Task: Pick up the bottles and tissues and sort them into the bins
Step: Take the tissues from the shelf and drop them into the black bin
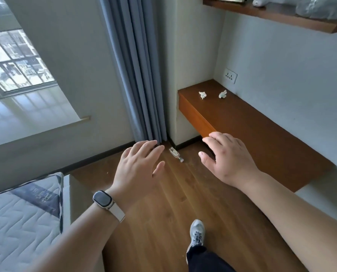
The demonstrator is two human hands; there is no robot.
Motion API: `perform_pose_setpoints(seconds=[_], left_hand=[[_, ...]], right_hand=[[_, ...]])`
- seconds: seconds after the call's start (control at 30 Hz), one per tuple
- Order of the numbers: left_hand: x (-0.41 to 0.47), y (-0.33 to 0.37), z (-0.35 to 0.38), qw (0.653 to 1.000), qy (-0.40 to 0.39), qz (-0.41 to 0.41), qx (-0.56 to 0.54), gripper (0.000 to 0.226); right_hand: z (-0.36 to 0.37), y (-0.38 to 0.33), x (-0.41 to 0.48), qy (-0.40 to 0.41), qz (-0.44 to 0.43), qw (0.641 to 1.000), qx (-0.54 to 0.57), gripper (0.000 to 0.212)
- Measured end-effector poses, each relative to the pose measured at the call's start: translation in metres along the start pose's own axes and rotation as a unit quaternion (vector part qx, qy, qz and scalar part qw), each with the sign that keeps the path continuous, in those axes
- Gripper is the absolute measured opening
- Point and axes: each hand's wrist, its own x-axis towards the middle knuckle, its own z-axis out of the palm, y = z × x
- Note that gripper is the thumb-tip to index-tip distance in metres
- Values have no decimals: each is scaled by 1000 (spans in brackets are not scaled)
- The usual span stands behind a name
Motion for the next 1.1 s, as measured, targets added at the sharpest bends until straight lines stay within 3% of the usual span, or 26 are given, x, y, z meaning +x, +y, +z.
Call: perform_pose_setpoints(seconds=[0.2,0.53,0.8,1.1], left_hand=[[107,-19,24,999,-22,-10,32,41],[272,-4,86,999,-25,31,25,43],[352,-10,136,997,-19,76,11,38],[456,-57,219,989,-73,129,-4,38]], right_hand=[[24,44,96,10,-1,999,44,47],[27,168,207,-22,17,1000,3,49],[43,219,260,-49,49,998,-12,49],[80,257,339,-72,95,991,-64,48]])
